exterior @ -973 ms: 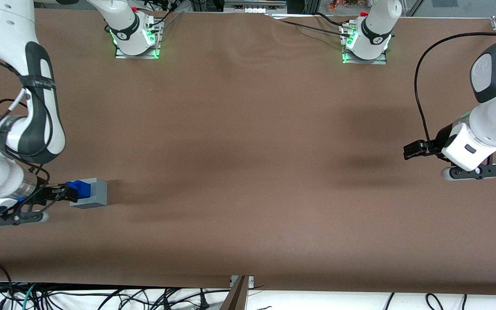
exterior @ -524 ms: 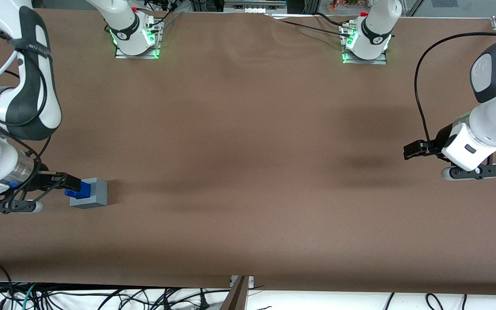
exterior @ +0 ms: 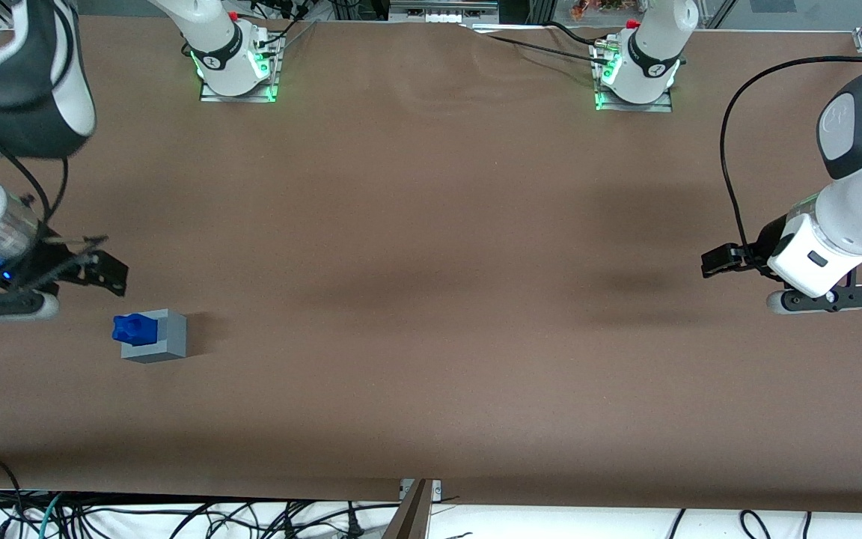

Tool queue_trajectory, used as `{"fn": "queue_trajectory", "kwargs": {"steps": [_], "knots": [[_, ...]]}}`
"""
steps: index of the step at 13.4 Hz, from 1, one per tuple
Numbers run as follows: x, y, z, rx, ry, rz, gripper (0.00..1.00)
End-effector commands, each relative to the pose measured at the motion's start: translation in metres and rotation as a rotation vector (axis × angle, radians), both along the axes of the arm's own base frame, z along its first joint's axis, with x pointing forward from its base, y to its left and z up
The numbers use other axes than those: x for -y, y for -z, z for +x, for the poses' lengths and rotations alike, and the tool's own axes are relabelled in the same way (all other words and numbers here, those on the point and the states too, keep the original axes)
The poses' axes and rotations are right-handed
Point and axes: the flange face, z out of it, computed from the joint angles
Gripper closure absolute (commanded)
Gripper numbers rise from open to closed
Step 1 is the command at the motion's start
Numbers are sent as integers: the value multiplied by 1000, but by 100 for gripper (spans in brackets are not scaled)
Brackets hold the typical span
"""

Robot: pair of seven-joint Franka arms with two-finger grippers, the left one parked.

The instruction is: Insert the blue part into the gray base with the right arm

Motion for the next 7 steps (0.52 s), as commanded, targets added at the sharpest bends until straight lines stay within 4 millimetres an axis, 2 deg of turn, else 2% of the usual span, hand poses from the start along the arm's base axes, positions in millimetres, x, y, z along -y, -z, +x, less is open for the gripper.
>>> {"fn": "queue_trajectory", "kwargs": {"steps": [1, 2, 4, 7], "knots": [[33, -13, -40, -15, -9, -5, 1], [54, -13, -48, -32, 7, -2, 1], [72, -12, -63, -76, -36, 1, 1], [73, -7, -67, -103, -32, 7, 1]]}}
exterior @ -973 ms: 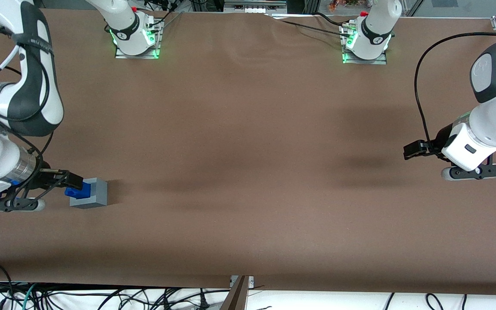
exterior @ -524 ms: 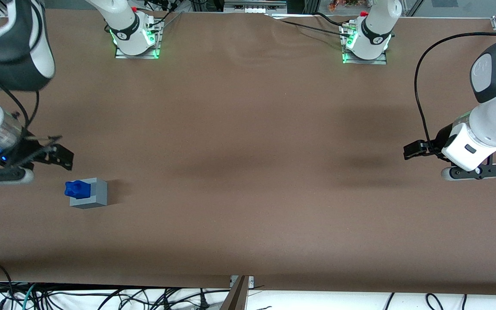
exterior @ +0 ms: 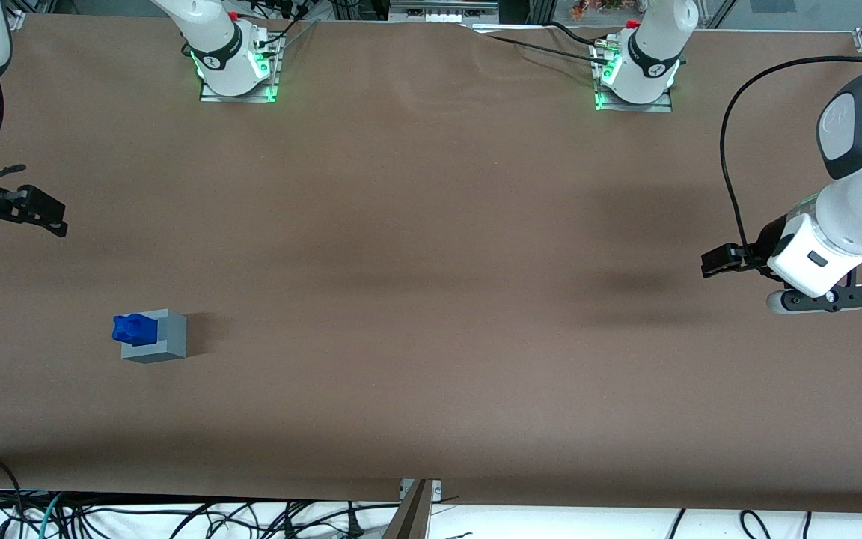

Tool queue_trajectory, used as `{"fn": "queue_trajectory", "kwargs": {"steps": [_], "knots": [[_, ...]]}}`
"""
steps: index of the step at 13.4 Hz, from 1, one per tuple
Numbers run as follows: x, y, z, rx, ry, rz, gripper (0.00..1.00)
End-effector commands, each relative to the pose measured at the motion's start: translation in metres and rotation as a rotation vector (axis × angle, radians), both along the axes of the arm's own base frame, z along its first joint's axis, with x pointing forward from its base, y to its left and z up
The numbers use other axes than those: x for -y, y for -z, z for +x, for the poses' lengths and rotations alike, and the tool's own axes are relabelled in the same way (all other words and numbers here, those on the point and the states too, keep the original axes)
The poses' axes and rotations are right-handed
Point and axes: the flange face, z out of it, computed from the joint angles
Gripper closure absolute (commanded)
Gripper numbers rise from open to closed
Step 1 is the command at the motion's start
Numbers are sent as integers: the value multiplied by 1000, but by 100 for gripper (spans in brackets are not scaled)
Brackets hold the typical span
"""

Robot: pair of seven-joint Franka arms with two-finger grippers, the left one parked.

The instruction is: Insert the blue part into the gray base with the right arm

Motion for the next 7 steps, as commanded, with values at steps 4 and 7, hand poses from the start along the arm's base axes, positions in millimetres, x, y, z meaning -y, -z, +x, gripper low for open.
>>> {"fn": "queue_trajectory", "kwargs": {"steps": [4, 7], "knots": [[-5, 5, -7, -43, -11, 5, 1], [-6, 5, -7, -43, -10, 7, 1]]}}
